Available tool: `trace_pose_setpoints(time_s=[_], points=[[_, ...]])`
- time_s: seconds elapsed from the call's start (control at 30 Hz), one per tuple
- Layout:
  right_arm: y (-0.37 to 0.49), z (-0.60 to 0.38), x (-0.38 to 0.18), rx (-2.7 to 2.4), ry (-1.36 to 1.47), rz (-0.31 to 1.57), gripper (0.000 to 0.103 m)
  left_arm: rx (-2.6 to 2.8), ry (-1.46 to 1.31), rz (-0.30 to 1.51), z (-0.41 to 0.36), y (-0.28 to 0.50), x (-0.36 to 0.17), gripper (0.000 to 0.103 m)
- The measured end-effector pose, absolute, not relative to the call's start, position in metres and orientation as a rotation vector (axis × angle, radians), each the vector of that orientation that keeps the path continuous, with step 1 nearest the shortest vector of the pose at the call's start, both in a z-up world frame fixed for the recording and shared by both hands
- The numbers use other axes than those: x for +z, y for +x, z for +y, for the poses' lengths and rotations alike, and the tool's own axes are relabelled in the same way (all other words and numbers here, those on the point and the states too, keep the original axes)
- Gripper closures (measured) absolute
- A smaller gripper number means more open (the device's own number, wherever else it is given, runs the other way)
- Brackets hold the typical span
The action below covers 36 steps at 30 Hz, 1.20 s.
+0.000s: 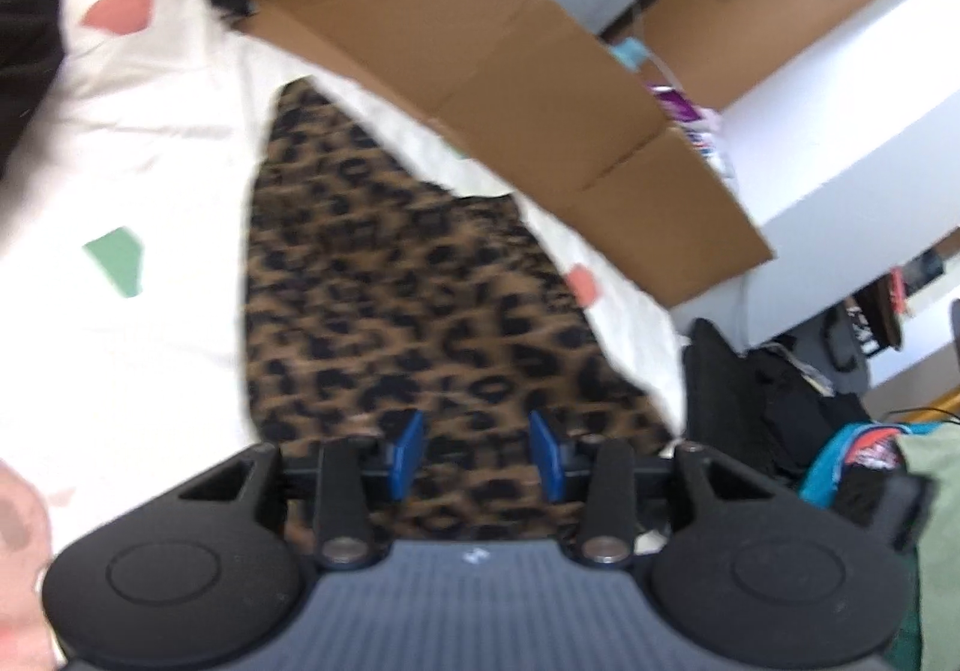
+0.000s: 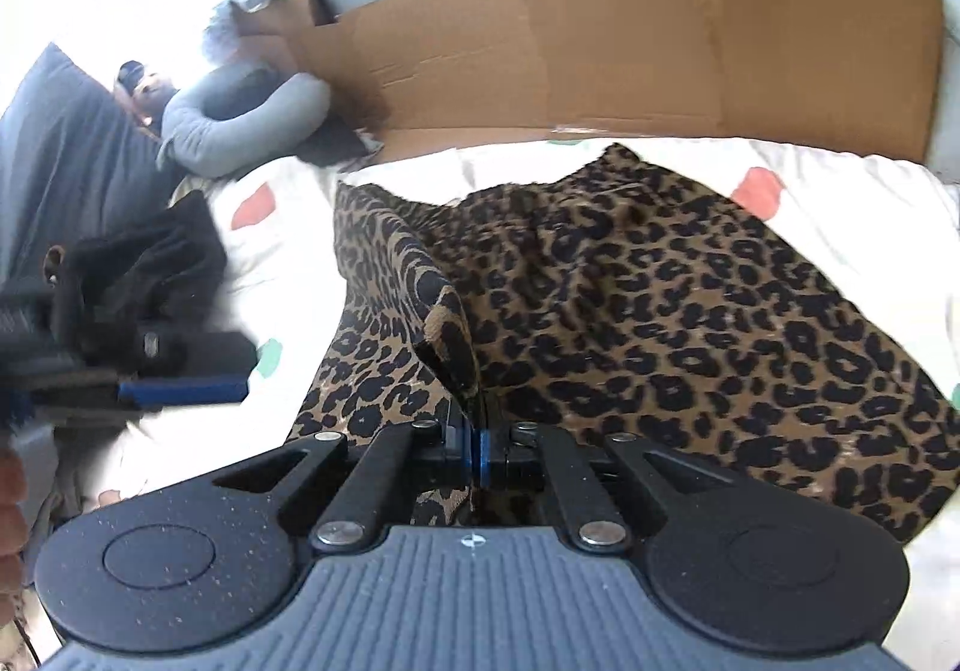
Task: Fold clothes
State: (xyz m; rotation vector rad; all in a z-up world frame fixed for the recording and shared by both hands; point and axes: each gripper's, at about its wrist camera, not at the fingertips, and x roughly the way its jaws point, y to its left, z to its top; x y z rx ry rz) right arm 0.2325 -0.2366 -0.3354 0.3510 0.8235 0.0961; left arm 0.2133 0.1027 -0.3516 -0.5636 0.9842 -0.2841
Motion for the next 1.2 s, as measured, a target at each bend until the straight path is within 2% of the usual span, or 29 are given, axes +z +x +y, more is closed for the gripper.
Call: trace_pose_setpoints(time_s=[0.57,1.2], points=[[0.203,-0.311,-0.323,-0.055,0.43,0.808,0.103,-0.214,-0.489,1.135,0.104,0.209,-0.409,0.061],[0.175,-0.396,-0.395,-0.263,0.618,0.851,0.102,-0.237,-0.366,1.22,0.088,0.23,-0.44,0.061]])
